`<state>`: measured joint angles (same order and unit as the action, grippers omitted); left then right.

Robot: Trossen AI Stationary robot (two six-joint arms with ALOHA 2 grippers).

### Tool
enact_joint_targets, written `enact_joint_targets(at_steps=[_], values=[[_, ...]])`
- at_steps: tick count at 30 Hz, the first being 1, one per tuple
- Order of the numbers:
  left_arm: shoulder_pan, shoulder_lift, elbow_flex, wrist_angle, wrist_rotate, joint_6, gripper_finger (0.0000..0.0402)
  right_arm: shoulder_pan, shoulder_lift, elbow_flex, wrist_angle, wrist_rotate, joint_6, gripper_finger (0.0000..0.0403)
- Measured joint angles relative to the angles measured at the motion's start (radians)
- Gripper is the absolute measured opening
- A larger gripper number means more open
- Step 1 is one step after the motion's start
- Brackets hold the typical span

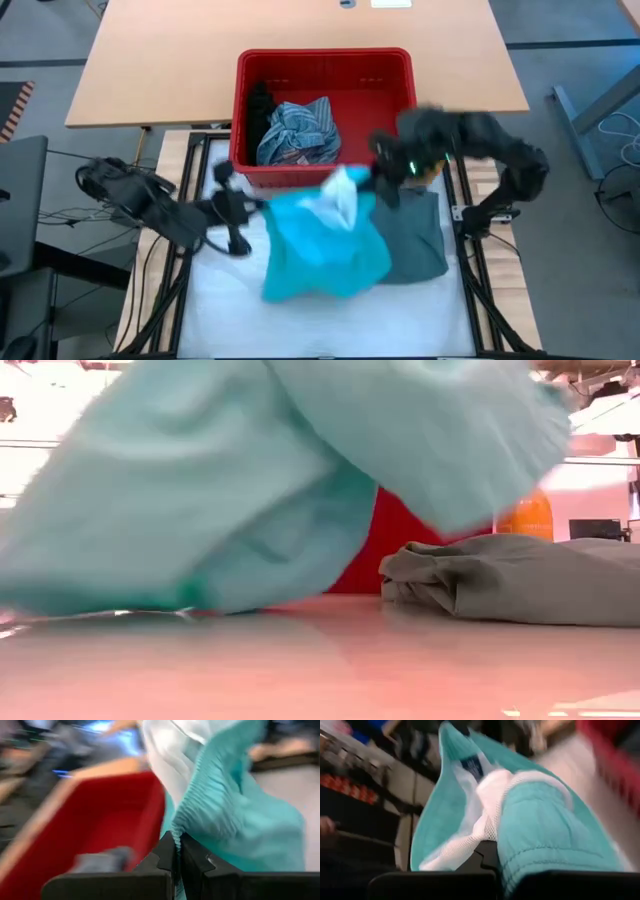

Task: Fold Laundry from Bin
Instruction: Fold the sky blue shorts

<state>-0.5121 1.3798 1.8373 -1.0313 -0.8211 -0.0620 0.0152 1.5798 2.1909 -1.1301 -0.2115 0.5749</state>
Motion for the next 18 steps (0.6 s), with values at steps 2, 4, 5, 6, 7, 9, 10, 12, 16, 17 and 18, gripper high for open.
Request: enact_joint_targets(at_steps=[2,4,5,6,7,9,10,12,16,17,18], values=[[0.006,0.000,0.060,-0.021,-0.112,0.036,0.0000,-0.084,0.082,0.154,-0.016,-0.070,-0.060,0.0023],[0.006,0.000,0.115,-0.028,-0.182,0.076,0.0000,-0.137,0.091,0.121,0.108,-0.167,-0.061,0.0023],[0.006,-0.001,0.141,-0.032,-0.190,0.091,0.0000,-0.166,0.074,0.087,0.148,-0.216,-0.053,0.0023],[0.006,-0.001,0.161,-0.037,-0.189,0.097,0.0000,-0.183,0.072,0.067,0.142,-0.248,-0.036,0.0023],[0.006,-0.002,0.173,-0.038,-0.180,0.090,0.0000,-0.185,0.072,0.059,0.109,-0.251,-0.029,0.0023],[0.003,-0.001,0.184,-0.073,-0.109,0.009,0.0000,-0.170,0.059,0.060,-0.058,-0.242,-0.057,0.0023],[0.000,-0.001,0.183,-0.118,-0.040,-0.067,0.0000,-0.144,0.063,0.060,-0.169,-0.225,-0.078,0.0023],[-0.004,0.006,0.163,-0.241,0.151,-0.275,0.0000,-0.075,0.073,0.061,-0.356,-0.136,-0.101,0.0023],[-0.041,0.067,-0.008,-0.359,0.394,-0.568,0.0000,0.134,0.100,-0.046,-0.395,0.057,-0.051,0.0023],[-0.062,0.085,-0.078,-0.334,0.415,-0.588,0.0000,0.189,0.103,-0.093,-0.336,0.078,-0.035,0.0023],[-0.082,0.104,-0.152,-0.280,0.422,-0.602,0.0000,0.235,0.113,-0.135,-0.264,0.087,-0.025,0.0023]])
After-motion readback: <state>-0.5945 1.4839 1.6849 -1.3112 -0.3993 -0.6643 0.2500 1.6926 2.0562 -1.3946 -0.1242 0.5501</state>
